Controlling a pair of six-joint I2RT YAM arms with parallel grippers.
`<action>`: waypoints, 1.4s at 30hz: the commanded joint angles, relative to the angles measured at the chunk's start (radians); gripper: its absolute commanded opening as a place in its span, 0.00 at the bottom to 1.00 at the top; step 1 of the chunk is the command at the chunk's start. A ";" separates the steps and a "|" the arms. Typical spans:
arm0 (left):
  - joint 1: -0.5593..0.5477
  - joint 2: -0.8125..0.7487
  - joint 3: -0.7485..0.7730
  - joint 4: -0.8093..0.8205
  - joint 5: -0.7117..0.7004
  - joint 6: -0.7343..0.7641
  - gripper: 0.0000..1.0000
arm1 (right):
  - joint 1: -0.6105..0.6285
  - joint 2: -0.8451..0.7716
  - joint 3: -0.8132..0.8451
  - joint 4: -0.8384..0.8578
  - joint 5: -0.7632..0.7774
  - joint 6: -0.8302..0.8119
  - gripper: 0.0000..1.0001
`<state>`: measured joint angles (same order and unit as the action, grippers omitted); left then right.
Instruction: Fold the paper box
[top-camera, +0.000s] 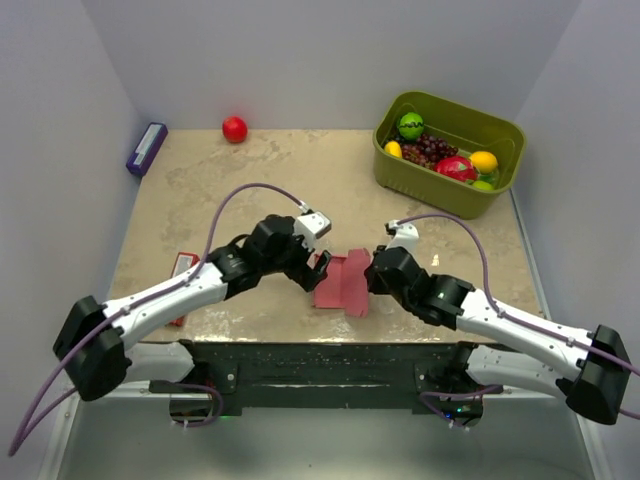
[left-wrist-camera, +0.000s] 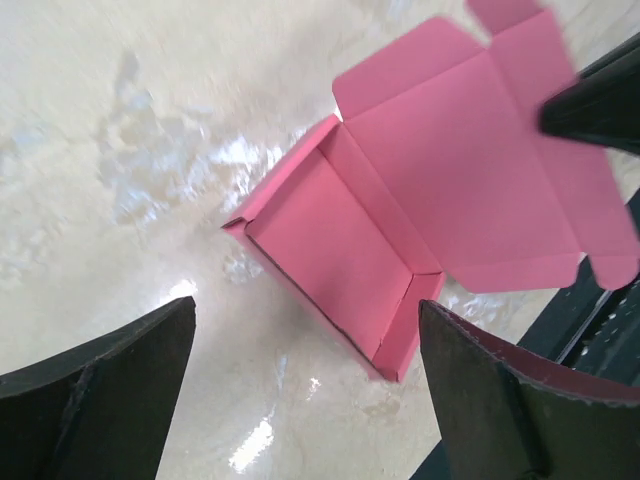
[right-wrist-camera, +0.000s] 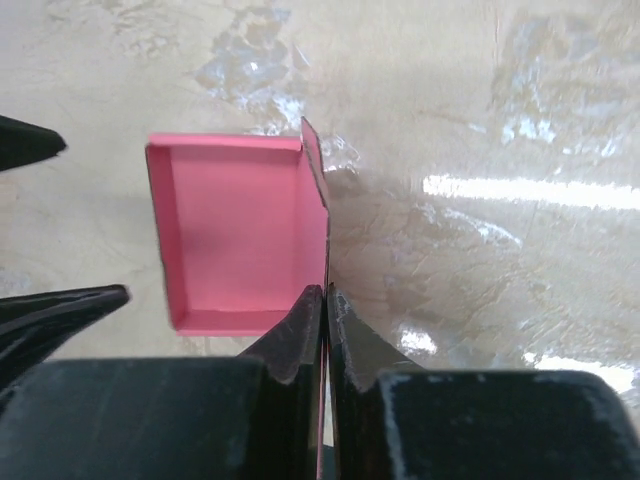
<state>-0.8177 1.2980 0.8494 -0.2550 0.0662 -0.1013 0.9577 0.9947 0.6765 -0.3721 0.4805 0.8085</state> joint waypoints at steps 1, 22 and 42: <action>0.026 -0.141 -0.045 0.117 0.070 0.040 0.98 | -0.007 0.037 0.098 -0.051 0.036 -0.138 0.01; 0.279 -0.349 -0.089 0.174 0.590 0.152 0.97 | -0.040 0.240 0.552 -0.301 -0.597 -0.796 0.00; 0.285 -0.218 -0.078 0.143 0.834 0.175 0.38 | -0.045 0.265 0.641 -0.361 -0.706 -0.859 0.00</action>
<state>-0.5369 1.0729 0.7700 -0.1360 0.8516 0.0631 0.9154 1.2484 1.2682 -0.7132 -0.2020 -0.0273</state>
